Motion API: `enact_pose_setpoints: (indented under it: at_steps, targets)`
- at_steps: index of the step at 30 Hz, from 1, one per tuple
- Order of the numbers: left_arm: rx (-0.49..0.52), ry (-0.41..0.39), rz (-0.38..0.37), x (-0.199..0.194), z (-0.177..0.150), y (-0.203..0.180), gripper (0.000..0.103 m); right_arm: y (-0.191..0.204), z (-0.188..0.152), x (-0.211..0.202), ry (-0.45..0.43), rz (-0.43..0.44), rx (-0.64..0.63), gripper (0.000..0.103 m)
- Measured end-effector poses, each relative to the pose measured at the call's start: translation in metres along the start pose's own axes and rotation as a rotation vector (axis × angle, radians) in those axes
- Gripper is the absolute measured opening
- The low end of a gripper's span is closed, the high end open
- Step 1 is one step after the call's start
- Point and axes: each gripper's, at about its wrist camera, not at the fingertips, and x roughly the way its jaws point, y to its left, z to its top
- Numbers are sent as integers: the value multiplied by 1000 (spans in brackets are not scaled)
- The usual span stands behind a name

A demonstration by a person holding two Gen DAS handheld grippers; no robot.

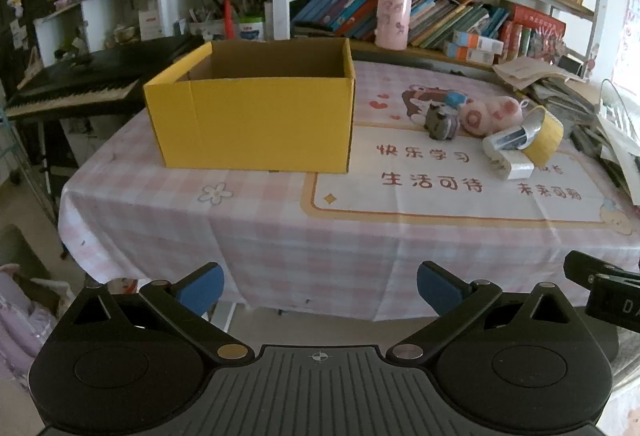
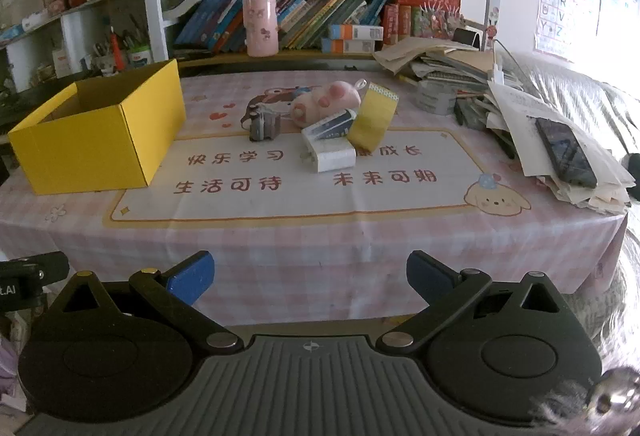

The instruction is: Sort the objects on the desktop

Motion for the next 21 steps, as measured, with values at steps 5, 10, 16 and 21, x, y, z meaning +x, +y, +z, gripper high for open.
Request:
enact_pose_setpoints:
  at_steps: [5,10,16,21]
  targets:
    - [0,0,0,0,0,0,103,0,0,0,3,1,2,103]
    - [0,1,-1,0,0,0,103,-1,1,1,9,1,5,103]
    - [1,7,-4,3,-1,0,103,-1,0,2,11,2,4,103]
    - [3,11,-5,4,-1,-1,103,-1,1,4,12,6,-3,103]
